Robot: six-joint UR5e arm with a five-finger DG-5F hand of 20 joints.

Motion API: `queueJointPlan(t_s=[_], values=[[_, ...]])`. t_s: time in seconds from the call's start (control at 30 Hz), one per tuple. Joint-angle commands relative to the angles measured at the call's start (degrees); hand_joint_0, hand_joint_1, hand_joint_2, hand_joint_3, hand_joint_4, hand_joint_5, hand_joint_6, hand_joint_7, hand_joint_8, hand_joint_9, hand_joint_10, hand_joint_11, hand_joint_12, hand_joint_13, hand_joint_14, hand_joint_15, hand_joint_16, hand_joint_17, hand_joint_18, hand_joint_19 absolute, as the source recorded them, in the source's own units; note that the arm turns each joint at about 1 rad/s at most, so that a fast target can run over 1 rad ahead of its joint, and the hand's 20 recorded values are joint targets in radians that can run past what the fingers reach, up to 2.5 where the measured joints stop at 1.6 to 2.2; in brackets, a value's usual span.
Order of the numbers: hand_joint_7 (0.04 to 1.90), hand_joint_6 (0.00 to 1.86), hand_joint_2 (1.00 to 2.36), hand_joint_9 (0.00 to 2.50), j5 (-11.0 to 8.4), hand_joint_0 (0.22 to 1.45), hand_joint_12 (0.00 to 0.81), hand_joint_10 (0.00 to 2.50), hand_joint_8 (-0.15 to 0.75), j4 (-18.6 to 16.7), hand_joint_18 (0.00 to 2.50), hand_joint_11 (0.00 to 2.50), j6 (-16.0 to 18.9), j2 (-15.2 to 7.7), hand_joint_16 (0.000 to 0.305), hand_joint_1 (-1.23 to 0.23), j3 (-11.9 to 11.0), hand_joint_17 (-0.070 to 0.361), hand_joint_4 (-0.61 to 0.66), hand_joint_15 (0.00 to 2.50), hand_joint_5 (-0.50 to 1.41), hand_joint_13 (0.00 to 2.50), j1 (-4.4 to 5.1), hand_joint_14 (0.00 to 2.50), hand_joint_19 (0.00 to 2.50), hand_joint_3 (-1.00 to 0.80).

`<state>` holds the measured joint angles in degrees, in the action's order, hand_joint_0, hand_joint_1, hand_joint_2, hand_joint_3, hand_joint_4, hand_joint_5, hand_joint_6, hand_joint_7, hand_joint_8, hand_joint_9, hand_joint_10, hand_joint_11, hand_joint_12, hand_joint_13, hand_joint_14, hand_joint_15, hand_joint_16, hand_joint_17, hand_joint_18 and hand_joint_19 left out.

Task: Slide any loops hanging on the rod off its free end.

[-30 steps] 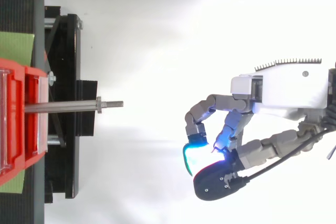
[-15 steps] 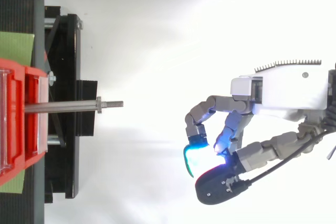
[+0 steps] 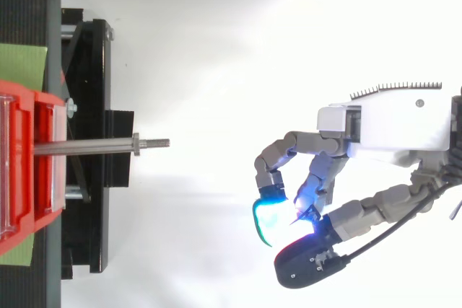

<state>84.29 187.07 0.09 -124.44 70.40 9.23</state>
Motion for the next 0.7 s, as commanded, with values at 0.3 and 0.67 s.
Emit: queueJointPlan(t_s=[0.3,0.67], values=[[1.39,0.87,1.01,1.21,0.00,0.60,0.386,0.02,0.318,4.8,0.91,0.55,-0.2,0.1,0.065,-0.66,-2.2,0.146,0.28,0.54,-0.11,1.05,0.35,0.02,0.74,-0.38],[1.37,0.86,1.01,1.24,0.00,0.60,0.386,0.02,0.320,7.1,0.93,0.55,-0.1,0.0,0.065,-0.57,-2.9,0.147,0.26,0.54,-0.10,1.07,0.61,0.02,0.75,-0.36]])
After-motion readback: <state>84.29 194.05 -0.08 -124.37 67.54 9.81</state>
